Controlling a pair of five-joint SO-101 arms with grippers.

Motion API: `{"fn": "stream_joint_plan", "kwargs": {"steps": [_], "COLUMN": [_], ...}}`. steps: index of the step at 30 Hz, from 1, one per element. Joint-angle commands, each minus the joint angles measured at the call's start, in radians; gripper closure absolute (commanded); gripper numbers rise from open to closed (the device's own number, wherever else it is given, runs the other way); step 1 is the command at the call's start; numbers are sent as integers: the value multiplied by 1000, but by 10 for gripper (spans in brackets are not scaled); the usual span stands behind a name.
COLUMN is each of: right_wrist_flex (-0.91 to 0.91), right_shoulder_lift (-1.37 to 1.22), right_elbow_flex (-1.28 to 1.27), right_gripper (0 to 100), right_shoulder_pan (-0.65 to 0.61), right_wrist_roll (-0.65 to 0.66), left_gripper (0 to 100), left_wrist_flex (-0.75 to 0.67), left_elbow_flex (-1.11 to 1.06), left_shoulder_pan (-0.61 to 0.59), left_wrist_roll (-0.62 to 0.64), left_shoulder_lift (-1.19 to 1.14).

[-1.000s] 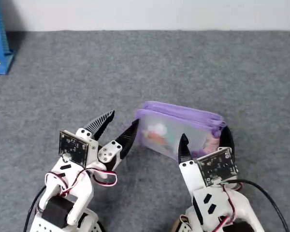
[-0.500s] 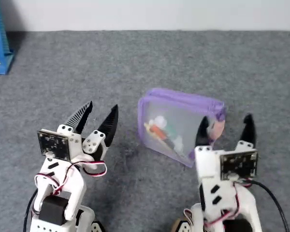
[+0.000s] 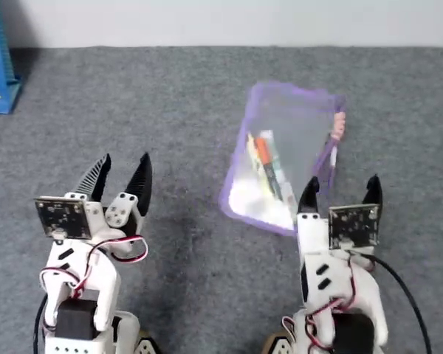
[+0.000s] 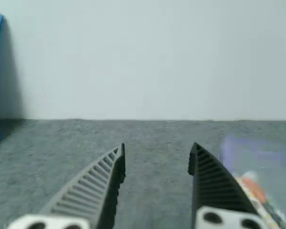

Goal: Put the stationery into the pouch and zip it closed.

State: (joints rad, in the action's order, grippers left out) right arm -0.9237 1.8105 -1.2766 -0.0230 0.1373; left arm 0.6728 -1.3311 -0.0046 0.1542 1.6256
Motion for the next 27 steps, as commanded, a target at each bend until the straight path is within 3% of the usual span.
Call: {"fn": "stream_joint_plan", "kwargs": {"steps": [1,12,17,20,23,27], "right_wrist_flex": [-105,-165,-165,-165,-165,-156], "right_shoulder_lift": [-2,1,1,1,1,1], "right_elbow_flex": [78,-126,-152,-152,-176,-276], "right_gripper": [671,677,874,995,938,963], "right_shoulder_pan": [2,10,10,10,12,12], "right_wrist_roll": [11,-23,-87,-87,-87,-87], "left_gripper": [786,784,791,867,991,987], "left_wrist_flex": [51,178,184,180,180,180], "left_elbow_flex": [76,-36,-122,-179,-223,-274], "left_shoulder_pan": [-18,-18,-18,-18,-11,-18], "left_wrist_roll": [9,5,5,3,-58,-123], "left_shoulder_lift": [11,12,12,12,12,12]}}
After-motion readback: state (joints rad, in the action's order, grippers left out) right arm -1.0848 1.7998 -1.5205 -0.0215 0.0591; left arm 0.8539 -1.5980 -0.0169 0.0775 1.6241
